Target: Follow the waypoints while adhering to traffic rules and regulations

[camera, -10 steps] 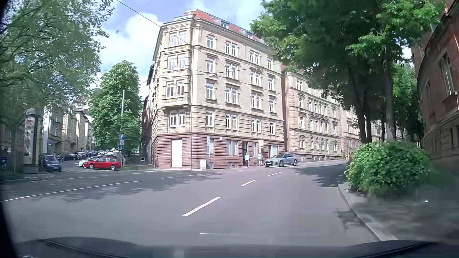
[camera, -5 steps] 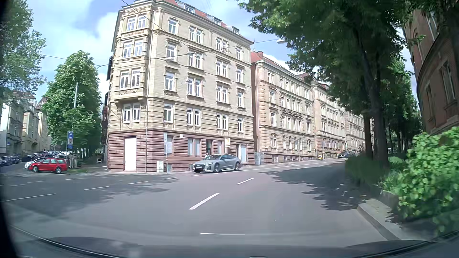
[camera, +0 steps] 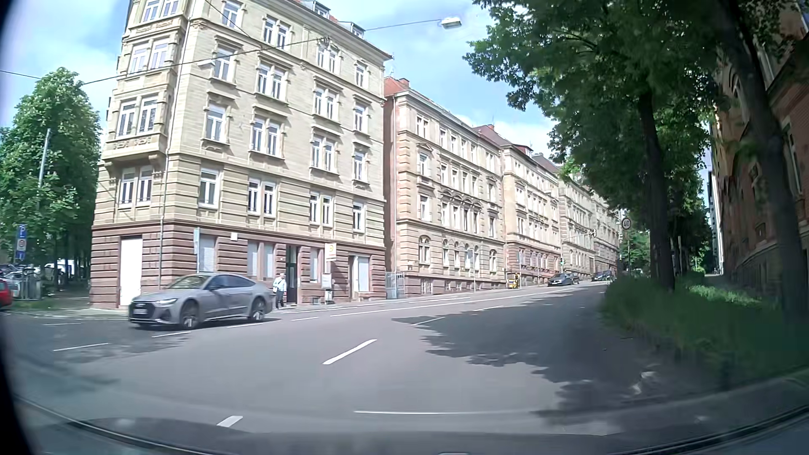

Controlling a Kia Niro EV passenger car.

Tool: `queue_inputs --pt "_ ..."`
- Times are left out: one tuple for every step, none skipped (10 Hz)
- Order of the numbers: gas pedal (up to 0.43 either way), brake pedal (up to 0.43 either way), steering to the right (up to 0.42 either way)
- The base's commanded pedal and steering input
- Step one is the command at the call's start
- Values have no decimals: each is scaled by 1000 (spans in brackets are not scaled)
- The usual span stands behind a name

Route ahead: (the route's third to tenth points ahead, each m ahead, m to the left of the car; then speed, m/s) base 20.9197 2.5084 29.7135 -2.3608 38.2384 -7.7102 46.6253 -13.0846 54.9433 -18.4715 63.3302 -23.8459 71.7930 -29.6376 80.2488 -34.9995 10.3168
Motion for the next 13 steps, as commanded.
queue_inputs --pt "150 0 101" --pt "150 0 97" --pt "150 0 94" --pt "150 0 91" --pt "150 0 90" --pt "150 0 90" --pt "150 0 91" --pt "150 0 96" --pt "150 0 97" --pt "150 0 96" --pt "150 0 95" --pt "150 0 91" --pt "150 0 86"
